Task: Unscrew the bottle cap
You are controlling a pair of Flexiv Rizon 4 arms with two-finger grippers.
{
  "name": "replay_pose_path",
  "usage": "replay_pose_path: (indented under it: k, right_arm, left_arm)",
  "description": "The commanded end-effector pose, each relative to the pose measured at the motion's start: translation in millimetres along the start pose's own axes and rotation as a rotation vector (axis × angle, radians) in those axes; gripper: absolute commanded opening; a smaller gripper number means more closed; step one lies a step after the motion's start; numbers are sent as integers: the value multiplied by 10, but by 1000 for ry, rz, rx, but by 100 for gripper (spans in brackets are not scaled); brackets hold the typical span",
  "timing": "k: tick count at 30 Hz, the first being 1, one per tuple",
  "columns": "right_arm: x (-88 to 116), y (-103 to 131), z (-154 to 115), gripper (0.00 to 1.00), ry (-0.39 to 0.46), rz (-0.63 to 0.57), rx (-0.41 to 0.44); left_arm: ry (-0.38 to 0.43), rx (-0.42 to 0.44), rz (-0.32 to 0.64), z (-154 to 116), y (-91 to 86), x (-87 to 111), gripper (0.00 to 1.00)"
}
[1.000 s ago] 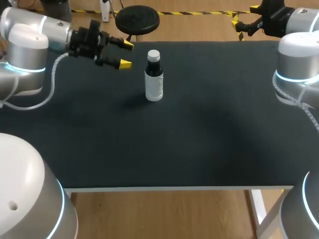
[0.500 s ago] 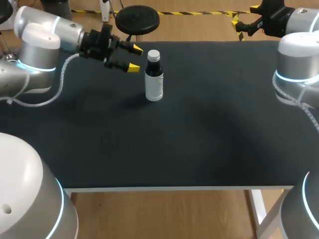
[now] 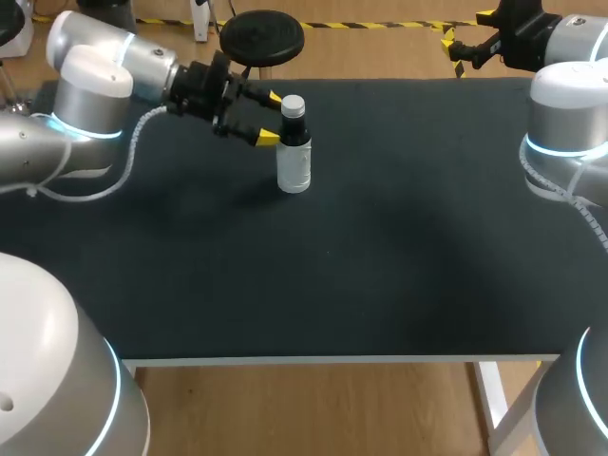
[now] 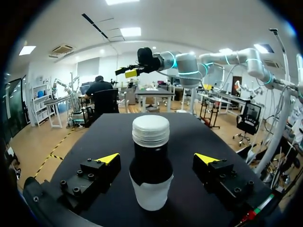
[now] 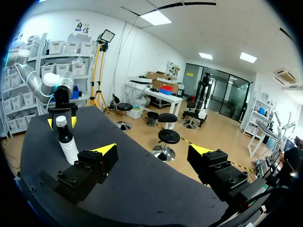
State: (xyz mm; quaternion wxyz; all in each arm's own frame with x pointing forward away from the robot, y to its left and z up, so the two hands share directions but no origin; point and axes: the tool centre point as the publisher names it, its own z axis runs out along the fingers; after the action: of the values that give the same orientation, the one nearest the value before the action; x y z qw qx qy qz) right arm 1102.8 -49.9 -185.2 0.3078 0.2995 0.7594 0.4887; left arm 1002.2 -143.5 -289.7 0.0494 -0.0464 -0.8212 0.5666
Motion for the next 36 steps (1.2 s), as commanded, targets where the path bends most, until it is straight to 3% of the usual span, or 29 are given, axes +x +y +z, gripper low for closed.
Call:
replay_pose_path:
  k: [1, 19, 36]
  right_arm:
    - [-4, 0, 2, 100, 1, 0, 0]
    - [-4, 0, 2, 100, 1, 0, 0]
    - [-4, 0, 2, 100, 1, 0, 0]
  left_arm:
    - [10, -4, 4, 41, -14, -55, 100]
    - [5, 35, -12, 204, -125, 8, 100]
    - [24, 32, -11, 298, -87, 19, 100]
